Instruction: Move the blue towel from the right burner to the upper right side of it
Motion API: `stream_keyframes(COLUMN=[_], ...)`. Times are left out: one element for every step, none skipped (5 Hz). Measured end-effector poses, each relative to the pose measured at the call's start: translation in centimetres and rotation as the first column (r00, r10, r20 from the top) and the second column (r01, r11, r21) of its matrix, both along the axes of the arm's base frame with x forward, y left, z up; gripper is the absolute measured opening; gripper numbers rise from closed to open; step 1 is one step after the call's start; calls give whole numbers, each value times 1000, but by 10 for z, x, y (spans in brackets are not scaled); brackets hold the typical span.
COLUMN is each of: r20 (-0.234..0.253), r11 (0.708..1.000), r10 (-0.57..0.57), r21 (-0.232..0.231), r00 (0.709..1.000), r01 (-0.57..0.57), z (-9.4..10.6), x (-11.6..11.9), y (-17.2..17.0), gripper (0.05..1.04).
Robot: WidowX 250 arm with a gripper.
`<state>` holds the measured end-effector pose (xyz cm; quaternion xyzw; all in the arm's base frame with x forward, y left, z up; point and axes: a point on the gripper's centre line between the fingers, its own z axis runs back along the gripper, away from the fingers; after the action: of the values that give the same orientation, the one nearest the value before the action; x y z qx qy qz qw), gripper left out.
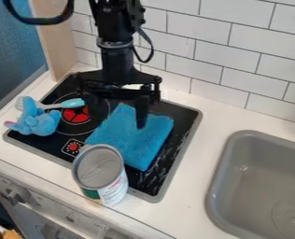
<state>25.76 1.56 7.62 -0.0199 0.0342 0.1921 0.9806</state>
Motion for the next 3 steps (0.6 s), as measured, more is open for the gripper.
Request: stream_keyframes(r20=[40,70,92], r11=[993,984,982], r10=[118,176,183], r21=[7,10,29], r00=[992,982,979], r01=[-118,-177,-186], z=[-12,-29,-45], x=[21,34,40], y=[18,21,22], gripper=[999,999,999])
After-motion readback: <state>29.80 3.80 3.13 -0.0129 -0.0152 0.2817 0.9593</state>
